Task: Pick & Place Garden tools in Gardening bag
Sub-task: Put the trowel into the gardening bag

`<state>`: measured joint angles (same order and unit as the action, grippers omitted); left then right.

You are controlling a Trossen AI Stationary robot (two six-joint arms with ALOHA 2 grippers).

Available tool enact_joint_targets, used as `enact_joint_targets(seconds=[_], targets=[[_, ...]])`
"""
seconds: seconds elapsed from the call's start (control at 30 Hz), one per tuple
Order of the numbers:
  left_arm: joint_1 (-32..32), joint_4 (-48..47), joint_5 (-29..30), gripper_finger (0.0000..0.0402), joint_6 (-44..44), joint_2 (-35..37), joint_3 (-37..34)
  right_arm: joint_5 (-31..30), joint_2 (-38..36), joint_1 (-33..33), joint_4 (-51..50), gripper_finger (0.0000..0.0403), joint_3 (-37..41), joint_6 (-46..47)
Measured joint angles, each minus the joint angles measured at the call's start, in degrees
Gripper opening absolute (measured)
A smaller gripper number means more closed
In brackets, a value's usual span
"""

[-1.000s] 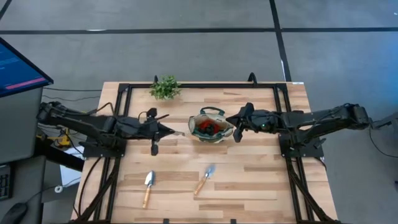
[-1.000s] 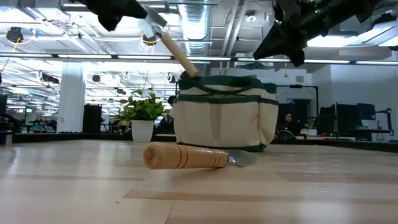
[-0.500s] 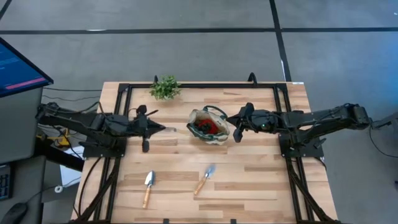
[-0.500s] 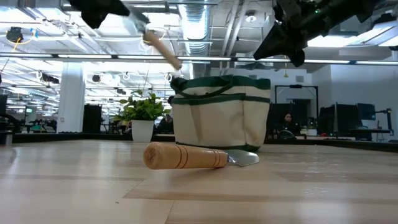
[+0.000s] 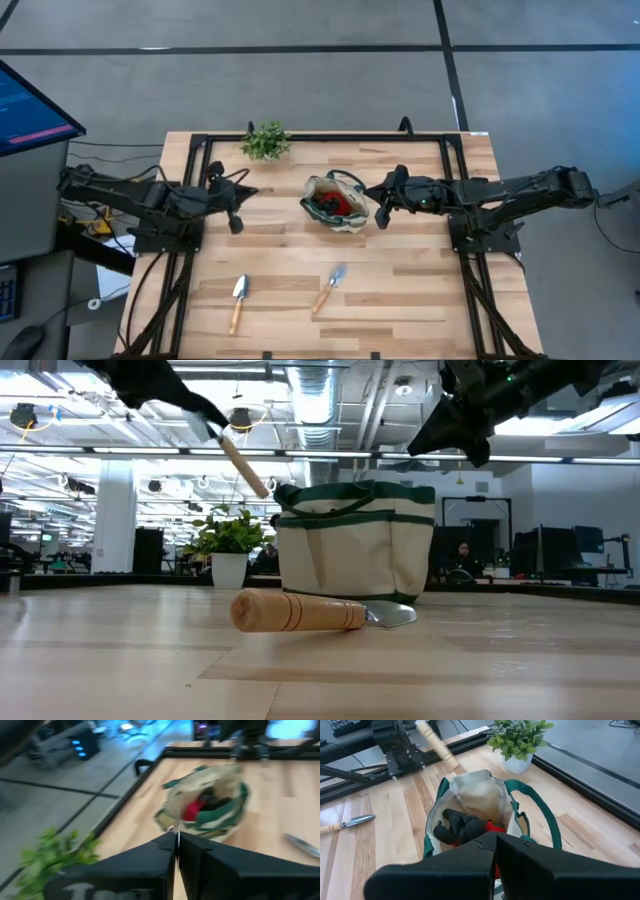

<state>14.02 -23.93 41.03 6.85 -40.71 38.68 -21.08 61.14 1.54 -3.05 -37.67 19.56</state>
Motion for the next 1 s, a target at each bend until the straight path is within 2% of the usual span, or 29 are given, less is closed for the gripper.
enact_joint_targets(seconds=[0.13,0.37,0.7,0.87,1.0], targets=[[0.0,-0.6,4.2,0.0002,1.0,-0.2,0.0,0.0,0.0,0.0,0.0,0.0,0.0,0.0],[-3.2,0.0,2.0,0.0002,1.2,-2.7,0.0,0.0,0.0,0.0,0.0,0.0,0.0,0.0],[-8.9,10.7,-12.4,0.0002,-0.4,-12.6,0.0,0.0,0.0,0.0,0.0,0.0,0.0,0.0],[-8.4,12.9,-19.0,0.0002,1.7,-14.9,0.0,0.1,0.0,0.0,-3.0,0.0,0.0,0.0],[-6.5,13.7,-21.4,0.0002,4.0,-15.1,0.0,0.1,0.0,0.0,-5.7,0.0,0.0,0.9]])
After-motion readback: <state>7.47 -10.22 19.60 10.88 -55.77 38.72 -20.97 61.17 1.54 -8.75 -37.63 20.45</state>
